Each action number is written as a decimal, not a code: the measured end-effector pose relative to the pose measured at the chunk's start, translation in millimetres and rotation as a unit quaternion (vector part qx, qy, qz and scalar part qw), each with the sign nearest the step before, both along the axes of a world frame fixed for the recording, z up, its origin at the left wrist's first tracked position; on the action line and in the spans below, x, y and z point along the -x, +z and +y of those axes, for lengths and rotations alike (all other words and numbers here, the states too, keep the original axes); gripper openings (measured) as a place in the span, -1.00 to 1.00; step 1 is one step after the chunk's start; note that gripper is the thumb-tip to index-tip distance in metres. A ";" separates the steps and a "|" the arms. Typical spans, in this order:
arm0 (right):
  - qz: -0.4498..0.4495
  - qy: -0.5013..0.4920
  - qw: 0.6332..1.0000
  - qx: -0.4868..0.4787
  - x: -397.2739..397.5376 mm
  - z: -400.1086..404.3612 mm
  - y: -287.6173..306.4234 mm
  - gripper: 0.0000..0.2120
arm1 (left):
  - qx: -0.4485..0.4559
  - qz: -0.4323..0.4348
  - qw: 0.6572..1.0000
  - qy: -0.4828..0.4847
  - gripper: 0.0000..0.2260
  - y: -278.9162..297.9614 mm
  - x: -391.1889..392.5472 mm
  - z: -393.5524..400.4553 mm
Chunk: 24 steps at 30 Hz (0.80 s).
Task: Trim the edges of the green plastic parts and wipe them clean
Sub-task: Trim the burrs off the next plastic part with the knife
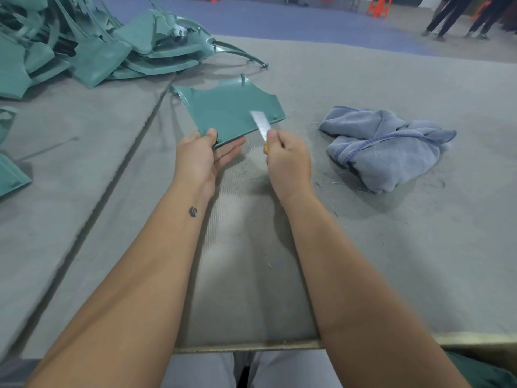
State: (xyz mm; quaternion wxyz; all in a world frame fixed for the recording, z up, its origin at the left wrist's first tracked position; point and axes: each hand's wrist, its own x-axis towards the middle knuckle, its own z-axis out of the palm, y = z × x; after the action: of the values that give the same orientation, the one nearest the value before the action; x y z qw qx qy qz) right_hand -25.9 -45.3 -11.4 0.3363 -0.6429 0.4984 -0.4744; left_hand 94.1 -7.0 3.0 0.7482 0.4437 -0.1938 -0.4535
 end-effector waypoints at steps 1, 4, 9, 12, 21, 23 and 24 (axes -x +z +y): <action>-0.043 -0.021 0.999 -0.013 0.3 -0.6 1.4 -0.63 | 0.002 0.007 1.000 -0.002 -0.81 0.1 -0.3 0.1; -0.121 -0.053 0.991 -0.035 2.3 -4.5 2.3 -0.63 | 0.009 0.030 0.999 -0.009 -0.81 0.6 -3.1 1.4; 0.028 0.046 0.998 0.013 -1.8 2.3 0.0 -0.66 | 0.015 0.038 0.999 -0.022 -0.80 1.1 -4.8 2.5; -0.031 0.013 0.999 0.002 -1.3 2.4 2.7 -0.66 | 0.016 0.041 0.999 -0.023 -0.80 1.1 -4.7 2.0; -0.001 0.019 0.999 0.032 2.5 2.9 2.3 -0.64 | 0.020 0.066 0.997 -0.015 -0.80 -1.4 -10.7 2.9; -0.013 0.035 0.999 0.022 5.2 1.8 2.0 -0.65 | 0.021 0.068 0.997 -0.011 -0.79 -1.5 -10.8 3.0; -0.008 0.050 0.998 0.023 5.1 1.1 1.1 -0.65 | 0.022 0.068 0.997 -0.011 -0.80 -1.7 -10.1 3.0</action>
State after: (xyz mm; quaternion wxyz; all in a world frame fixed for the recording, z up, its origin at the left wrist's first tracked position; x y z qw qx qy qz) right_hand -31.0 -44.1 -10.3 0.3485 -0.6706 0.4523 -0.4735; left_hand 104.1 -4.0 1.4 0.7645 0.3930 -0.1573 -0.4861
